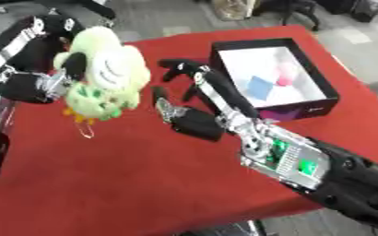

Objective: Pick up the objects with one hand, pass them to the other hand, and then place them into the box on the other side of the table.

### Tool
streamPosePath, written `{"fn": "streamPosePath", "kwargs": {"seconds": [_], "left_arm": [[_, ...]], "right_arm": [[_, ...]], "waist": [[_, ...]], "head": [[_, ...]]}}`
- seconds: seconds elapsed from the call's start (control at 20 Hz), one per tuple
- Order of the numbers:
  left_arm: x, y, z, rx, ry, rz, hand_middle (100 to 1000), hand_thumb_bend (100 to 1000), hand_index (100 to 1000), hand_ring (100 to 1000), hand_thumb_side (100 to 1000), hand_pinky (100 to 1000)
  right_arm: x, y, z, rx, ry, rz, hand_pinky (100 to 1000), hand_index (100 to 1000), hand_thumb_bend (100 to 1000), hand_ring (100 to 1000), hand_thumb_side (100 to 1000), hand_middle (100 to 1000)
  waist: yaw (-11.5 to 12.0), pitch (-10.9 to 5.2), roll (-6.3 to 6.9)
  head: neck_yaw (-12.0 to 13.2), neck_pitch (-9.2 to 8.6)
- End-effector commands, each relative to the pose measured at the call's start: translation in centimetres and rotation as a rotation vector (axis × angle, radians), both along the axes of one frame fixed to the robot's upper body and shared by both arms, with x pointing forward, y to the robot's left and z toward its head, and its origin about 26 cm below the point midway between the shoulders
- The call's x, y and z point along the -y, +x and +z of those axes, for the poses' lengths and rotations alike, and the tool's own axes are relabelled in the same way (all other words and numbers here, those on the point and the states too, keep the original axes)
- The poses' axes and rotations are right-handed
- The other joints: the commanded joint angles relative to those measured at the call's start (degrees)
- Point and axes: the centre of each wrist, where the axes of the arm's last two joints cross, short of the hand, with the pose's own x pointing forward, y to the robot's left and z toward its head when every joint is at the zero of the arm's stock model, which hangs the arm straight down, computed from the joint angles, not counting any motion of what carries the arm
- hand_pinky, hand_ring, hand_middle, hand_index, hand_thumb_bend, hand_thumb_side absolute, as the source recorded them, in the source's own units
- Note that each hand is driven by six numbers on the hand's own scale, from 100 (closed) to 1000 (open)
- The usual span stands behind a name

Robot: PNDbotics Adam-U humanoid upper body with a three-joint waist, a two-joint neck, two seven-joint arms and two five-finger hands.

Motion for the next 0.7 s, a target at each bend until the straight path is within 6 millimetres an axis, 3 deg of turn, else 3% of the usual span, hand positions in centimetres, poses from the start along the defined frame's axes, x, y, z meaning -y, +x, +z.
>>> {"fn": "streamPosePath", "kwargs": {"seconds": [0.05, 0.2, 0.35, 0.7], "left_arm": [[-1.2, 0.0, 1.4, 0.268, 0.106, -0.135, 214, 100, 384, 296, 411, 628], [-1.8, 0.3, 1.5, 0.241, 0.107, -0.117, 213, 100, 382, 294, 416, 624], [-1.9, 0.5, 1.5, 0.219, 0.123, -0.107, 213, 100, 382, 295, 398, 624], [-2.1, 1.5, 0.5, 0.181, 0.18, -0.073, 214, 100, 383, 297, 370, 621]], "right_arm": [[0.5, 0.2, 1.4, 0.137, -0.116, -0.057, 683, 926, 100, 985, 468, 776], [0.6, 0.4, 2.0, 0.237, -0.275, -0.081, 728, 929, 106, 942, 421, 796], [0.5, 0.7, 2.9, 0.345, -0.427, -0.089, 802, 922, 259, 873, 364, 828], [0.2, 1.0, 4.4, 0.532, -0.697, -0.073, 896, 919, 449, 781, 306, 857]], "waist": [[-0.1, -0.7, 0.13], [-0.2, -0.72, 0.15], [-0.3, -0.78, 0.17], [-0.4, -0.92, 0.1]], "head": [[-0.3, -0.16], [-0.3, -0.16], [-0.3, -0.16], [-0.2, -0.16]]}}
